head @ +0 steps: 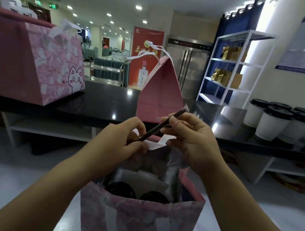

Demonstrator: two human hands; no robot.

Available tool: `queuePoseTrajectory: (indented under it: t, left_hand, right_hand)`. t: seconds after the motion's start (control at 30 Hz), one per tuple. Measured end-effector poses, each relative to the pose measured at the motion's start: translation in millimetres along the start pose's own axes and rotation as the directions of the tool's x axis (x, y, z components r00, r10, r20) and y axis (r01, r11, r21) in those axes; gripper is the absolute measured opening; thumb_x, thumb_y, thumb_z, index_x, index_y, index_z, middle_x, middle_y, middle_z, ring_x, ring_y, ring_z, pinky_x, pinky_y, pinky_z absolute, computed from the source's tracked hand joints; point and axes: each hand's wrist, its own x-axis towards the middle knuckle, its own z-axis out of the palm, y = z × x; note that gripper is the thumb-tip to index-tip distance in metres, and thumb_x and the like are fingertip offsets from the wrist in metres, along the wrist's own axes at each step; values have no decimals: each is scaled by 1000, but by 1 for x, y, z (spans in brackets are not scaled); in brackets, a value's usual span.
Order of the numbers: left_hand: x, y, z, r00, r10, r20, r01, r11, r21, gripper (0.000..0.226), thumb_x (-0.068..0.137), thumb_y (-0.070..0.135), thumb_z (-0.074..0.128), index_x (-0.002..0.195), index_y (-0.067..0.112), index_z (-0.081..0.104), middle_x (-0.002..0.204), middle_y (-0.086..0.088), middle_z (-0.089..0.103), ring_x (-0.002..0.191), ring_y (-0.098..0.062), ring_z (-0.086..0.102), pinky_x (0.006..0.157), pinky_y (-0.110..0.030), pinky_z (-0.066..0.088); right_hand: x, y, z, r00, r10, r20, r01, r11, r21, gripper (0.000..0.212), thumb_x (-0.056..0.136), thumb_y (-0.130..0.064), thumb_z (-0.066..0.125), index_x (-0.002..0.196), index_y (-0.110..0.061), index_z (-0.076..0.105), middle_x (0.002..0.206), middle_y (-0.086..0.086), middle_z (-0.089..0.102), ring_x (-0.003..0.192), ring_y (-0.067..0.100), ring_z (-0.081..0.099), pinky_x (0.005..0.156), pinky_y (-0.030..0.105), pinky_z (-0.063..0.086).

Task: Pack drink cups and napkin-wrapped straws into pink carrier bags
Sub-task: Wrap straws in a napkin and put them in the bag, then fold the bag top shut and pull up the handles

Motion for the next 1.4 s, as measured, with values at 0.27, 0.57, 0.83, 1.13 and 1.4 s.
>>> queuePoseTrajectory:
  t: [0.27, 0.57, 0.83, 1.13, 1.4]
  left_hand:
    - [-5, -16, -6, 994, 56, -95, -52, 998, 45, 40, 65, 63, 52, 94, 37, 60, 86, 19, 65, 88, 8, 60, 70, -14, 49]
    - [-14, -35, -12, 984, 28, -178, -10, 995, 98, 27, 69, 59, 50, 87, 40, 57, 85, 19, 64, 88, 9, 57, 70, -11, 44]
    - [-28, -41, -13, 966, -1, -259, 12, 999, 44, 25, 71, 53, 54, 85, 33, 62, 83, 17, 67, 86, 6, 60, 67, -13, 45]
    - [-52, -52, -6, 939, -117, -325, 101, 993, -67, 20, 70, 46, 57, 87, 35, 56, 90, 11, 60, 85, -5, 57, 65, -23, 45]
    - [-26, -55, -9, 943, -81, -322, 110, 991, 71, 23, 82, 33, 64, 103, 29, 54, 106, 8, 54, 97, -9, 53, 75, -22, 43]
  right_hand:
    - [-6, -15, -12, 970, -243, -23, 235, 956, -174, 18, 73, -18, 63, 89, -10, 63, 78, 5, 73, 67, 15, 68, 55, 23, 54]
    - [7, 25, -3, 946, 12, 323, 299, 345, -890, 27, 80, -15, 73, 106, -22, 69, 98, -7, 70, 89, 6, 64, 85, 32, 54]
    - [-7, 22, -5, 964, -90, 252, 267, 393, -880, 19, 79, -24, 76, 97, -23, 72, 81, -14, 67, 73, 1, 61, 76, 25, 52]
    - [-39, 24, -40, 929, -367, 38, 213, 449, -868, 17, 77, -17, 77, 91, -18, 68, 76, -12, 66, 69, 3, 62, 64, 14, 49]
    - [-5, 19, -31, 976, -123, 182, 195, 104, -975, 46, 78, -37, 75, 120, -26, 58, 118, -2, 53, 107, 18, 48, 89, 32, 46]
